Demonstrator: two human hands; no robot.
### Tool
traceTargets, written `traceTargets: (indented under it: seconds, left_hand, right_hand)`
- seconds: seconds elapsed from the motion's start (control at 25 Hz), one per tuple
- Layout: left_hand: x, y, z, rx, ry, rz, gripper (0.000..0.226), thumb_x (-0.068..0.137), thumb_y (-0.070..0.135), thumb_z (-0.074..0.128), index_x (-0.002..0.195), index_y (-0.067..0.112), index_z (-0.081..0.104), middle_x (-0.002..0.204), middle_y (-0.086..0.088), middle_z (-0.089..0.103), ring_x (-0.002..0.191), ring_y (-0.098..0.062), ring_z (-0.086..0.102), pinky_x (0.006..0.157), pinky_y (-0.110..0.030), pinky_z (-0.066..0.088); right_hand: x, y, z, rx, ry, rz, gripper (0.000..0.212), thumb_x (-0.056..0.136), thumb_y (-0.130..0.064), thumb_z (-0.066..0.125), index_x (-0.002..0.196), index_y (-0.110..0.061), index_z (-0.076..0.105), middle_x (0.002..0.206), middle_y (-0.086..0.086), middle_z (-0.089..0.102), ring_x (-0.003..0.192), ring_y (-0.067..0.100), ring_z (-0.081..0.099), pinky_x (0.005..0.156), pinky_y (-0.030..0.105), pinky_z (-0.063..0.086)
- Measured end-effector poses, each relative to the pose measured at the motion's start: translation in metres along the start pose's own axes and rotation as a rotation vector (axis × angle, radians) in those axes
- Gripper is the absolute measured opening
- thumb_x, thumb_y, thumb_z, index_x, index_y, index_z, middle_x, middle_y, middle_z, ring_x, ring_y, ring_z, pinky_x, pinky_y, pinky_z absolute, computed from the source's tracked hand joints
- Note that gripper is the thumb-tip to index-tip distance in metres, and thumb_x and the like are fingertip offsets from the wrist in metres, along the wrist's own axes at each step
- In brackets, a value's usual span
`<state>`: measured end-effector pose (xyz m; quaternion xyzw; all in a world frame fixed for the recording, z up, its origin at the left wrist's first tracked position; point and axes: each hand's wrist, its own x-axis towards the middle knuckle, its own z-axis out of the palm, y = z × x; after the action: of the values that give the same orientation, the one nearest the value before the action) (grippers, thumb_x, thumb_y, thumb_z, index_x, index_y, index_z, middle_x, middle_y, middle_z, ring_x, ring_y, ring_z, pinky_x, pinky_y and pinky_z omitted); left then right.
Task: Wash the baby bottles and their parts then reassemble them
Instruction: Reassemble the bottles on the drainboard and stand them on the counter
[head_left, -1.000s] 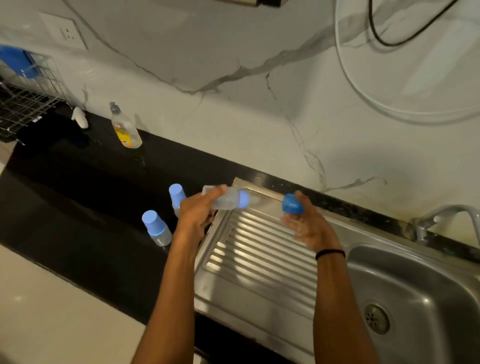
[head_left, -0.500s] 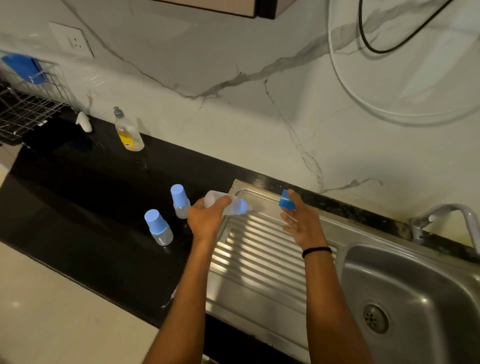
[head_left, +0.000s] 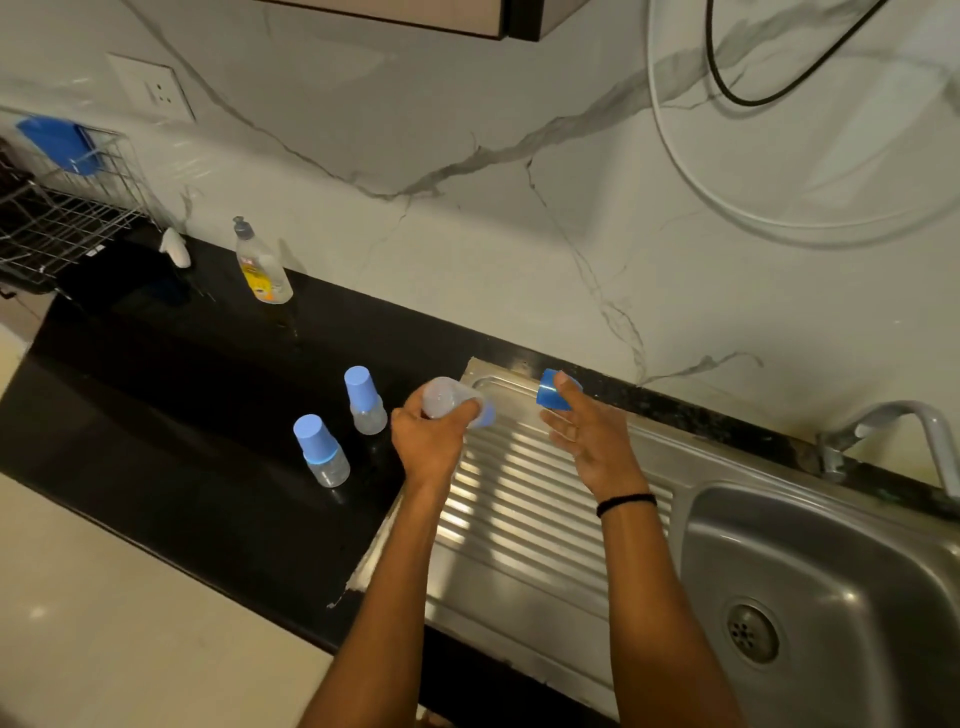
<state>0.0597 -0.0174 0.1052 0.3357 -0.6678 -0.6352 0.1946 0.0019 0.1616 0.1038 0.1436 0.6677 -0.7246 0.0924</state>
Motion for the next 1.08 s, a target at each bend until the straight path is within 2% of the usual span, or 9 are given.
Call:
traceTargets:
  seconds: [0.16,0.32,0.44,0.52,0.6,0.68,0.8,0.92,1.08]
  left_hand:
    - [-0.004,-0.014,0.006,0.053,-0.062,0.014,0.056,0.067,0.025,0.091,0.116,0.022,0.065,0.115,0.0,0.06,0.097,-0.01,0.062,0.085,-0.028,0.054]
    - [0.009,-0.028,-0.007,0.12,-0.073,-0.126,0.053,0.069,0.028,0.09,0.117,0.019,0.068,0.111,-0.001,0.065,0.094,-0.013,0.063,0.081,-0.031,0.055]
    - [0.01,-0.019,-0.017,-0.041,-0.392,-0.305,0.052,0.075,0.031,0.084,0.119,0.007,0.069,0.081,-0.005,0.062,0.068,-0.011,0.055,0.061,-0.024,0.049]
    - [0.009,-0.025,-0.015,0.072,-0.256,-0.264,0.05,0.075,0.043,0.082,0.113,0.012,0.069,0.087,-0.005,0.065,0.076,-0.015,0.062,0.069,-0.029,0.054]
    - [-0.001,-0.037,-0.013,0.241,-0.002,-0.083,0.054,0.064,0.055,0.08,0.103,0.02,0.068,0.102,-0.003,0.064,0.091,-0.02,0.067,0.08,-0.036,0.057]
    - [-0.009,-0.028,-0.007,0.2,-0.038,0.038,0.055,0.061,0.058,0.081,0.099,0.02,0.069,0.104,-0.001,0.066,0.091,-0.018,0.068,0.08,-0.033,0.059]
    - [-0.01,-0.027,0.0,0.203,-0.076,0.004,0.05,0.068,0.043,0.087,0.106,0.019,0.065,0.112,0.002,0.056,0.094,-0.012,0.062,0.08,-0.017,0.05]
    - [-0.006,-0.025,0.0,0.232,-0.075,0.077,0.049,0.069,0.04,0.086,0.109,0.022,0.065,0.11,-0.002,0.062,0.093,-0.015,0.066,0.081,-0.028,0.055]
    - [0.007,-0.012,-0.007,0.011,-0.16,-0.084,0.03,0.077,0.032,0.082,0.101,0.017,0.072,0.095,-0.005,0.073,0.09,-0.023,0.072,0.085,-0.044,0.061]
  right_hand:
    - [-0.004,-0.004,-0.008,0.003,-0.087,0.009,0.06,0.075,-0.048,0.08,0.114,-0.004,0.068,0.094,0.0,0.068,0.088,0.017,0.063,0.08,0.033,0.046]
    - [-0.012,0.001,-0.018,0.098,-0.163,0.12,0.06,0.065,-0.05,0.084,0.111,-0.014,0.07,0.122,0.014,0.068,0.104,0.019,0.066,0.097,0.046,0.048]
    - [-0.015,0.006,-0.037,0.425,-0.315,0.323,0.054,0.077,-0.053,0.07,0.115,-0.016,0.066,0.114,0.01,0.072,0.12,0.029,0.06,0.109,0.059,0.034]
    - [-0.011,0.015,-0.042,0.248,-0.343,0.352,0.062,0.076,-0.056,0.073,0.12,-0.013,0.063,0.112,0.01,0.072,0.117,0.029,0.061,0.105,0.055,0.04]
    - [-0.009,0.02,-0.049,0.057,-0.114,0.265,0.056,0.079,-0.056,0.072,0.114,-0.013,0.067,0.109,0.009,0.073,0.105,0.027,0.068,0.096,0.048,0.05]
    - [-0.004,0.011,-0.047,0.173,-0.117,0.232,0.048,0.085,-0.052,0.067,0.117,-0.017,0.068,0.11,0.008,0.073,0.103,0.025,0.069,0.096,0.047,0.049]
    - [0.005,0.013,-0.052,-0.073,-0.049,0.181,0.055,0.07,-0.055,0.079,0.11,-0.017,0.071,0.109,0.009,0.073,0.094,0.018,0.068,0.088,0.038,0.048]
    - [0.006,0.019,-0.048,-0.078,-0.052,0.152,0.034,0.077,-0.044,0.079,0.099,-0.02,0.07,0.108,0.008,0.074,0.099,0.022,0.069,0.088,0.037,0.05]
    - [0.005,0.011,-0.042,0.076,-0.135,0.195,0.036,0.082,-0.037,0.077,0.112,-0.019,0.069,0.107,0.005,0.073,0.107,0.029,0.068,0.089,0.04,0.051]
